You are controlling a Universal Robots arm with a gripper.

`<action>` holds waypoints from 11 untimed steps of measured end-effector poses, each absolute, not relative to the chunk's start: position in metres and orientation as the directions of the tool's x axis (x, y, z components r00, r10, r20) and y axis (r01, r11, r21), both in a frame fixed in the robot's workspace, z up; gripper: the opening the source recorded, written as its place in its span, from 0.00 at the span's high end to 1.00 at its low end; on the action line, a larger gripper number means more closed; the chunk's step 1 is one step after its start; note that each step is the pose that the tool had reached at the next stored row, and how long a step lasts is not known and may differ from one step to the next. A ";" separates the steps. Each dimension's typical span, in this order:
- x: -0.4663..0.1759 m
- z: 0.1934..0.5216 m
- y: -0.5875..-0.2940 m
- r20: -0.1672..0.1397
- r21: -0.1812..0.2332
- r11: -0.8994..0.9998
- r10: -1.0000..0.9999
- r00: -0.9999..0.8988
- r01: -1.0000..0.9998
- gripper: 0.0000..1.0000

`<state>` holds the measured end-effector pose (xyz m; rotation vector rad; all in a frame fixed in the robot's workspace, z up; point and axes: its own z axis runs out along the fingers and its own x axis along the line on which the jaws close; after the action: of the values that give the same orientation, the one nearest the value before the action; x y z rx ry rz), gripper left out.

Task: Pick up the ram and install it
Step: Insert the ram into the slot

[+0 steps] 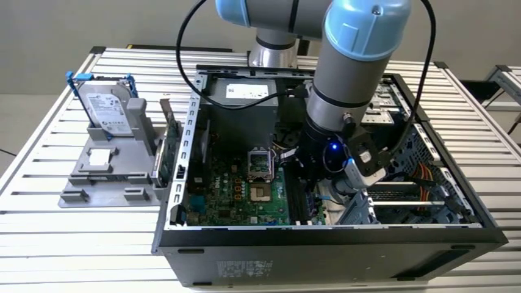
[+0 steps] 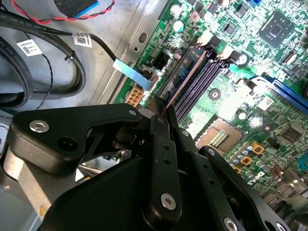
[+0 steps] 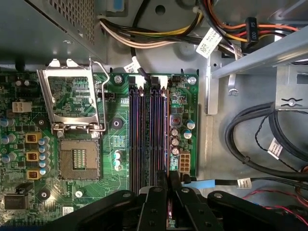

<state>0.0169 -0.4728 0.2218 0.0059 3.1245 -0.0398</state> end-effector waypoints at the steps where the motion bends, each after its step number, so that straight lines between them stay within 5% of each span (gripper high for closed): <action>1: 0.017 0.222 -0.473 -0.017 -0.026 1.000 0.004 -1.000 0.004 1.00; 11: 0.017 0.221 -0.473 -0.017 -0.026 1.000 -0.002 -1.000 -0.002 1.00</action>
<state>0.0166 -0.4728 0.2214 -0.0028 3.1246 -0.0404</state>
